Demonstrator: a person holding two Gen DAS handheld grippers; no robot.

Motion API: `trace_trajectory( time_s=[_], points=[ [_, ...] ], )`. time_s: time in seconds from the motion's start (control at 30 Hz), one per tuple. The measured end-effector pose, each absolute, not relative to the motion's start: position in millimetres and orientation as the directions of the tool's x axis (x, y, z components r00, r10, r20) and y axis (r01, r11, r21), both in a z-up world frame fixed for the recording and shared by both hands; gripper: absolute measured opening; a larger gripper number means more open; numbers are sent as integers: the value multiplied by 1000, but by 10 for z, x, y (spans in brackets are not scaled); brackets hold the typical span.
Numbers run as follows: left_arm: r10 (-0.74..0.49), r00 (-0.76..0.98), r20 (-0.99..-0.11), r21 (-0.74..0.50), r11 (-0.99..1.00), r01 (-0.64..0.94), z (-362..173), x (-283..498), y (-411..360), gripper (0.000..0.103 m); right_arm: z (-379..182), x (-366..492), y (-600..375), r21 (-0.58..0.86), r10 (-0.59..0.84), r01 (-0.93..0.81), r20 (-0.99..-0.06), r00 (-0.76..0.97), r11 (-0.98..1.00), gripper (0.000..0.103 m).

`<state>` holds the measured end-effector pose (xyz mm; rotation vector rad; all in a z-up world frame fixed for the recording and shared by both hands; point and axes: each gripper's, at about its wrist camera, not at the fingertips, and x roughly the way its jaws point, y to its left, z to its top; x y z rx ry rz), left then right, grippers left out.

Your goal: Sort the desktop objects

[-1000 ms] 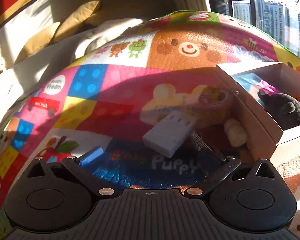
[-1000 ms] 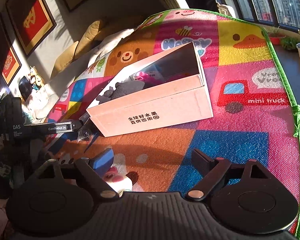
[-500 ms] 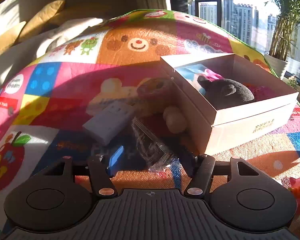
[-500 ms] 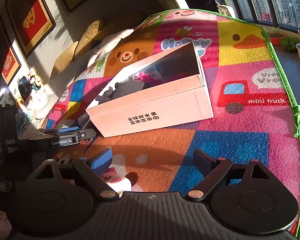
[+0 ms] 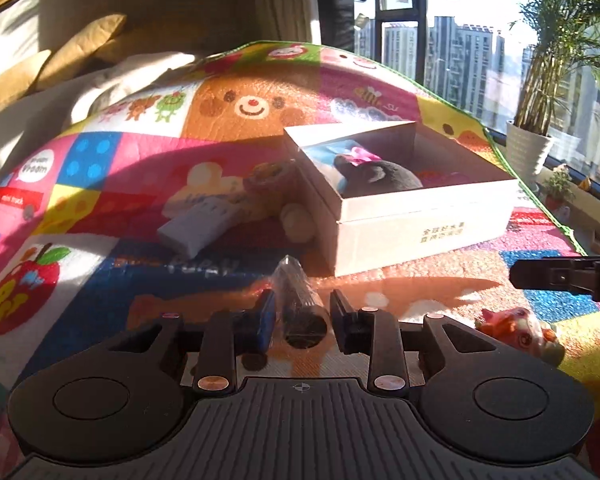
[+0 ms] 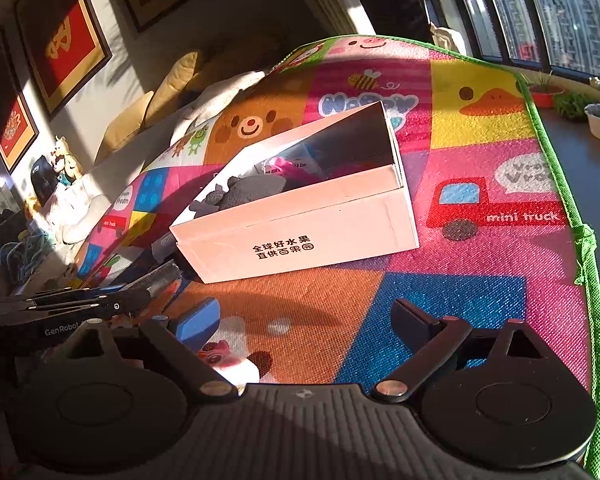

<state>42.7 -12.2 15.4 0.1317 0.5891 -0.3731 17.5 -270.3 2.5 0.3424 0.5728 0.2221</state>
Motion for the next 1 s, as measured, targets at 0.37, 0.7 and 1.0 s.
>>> trace_trajectory(
  time_s=[0.37, 0.7, 1.0],
  points=[
    [-283, 736, -615, 53, 917, 396, -11, -359, -279, 62, 92, -200, -2575, 351, 318, -145, -509, 800, 925, 103],
    [-372, 717, -590, 89, 852, 515, 51, -359, -674, 97, 17, -387, -2801, 351, 253, -43, -579, 775, 935, 103],
    [-223, 803, -552, 294, 850, 438, -75, -120, -870, 99, -3, -378, -2738, 314, 231, -47, -580, 781, 948, 103]
  ],
)
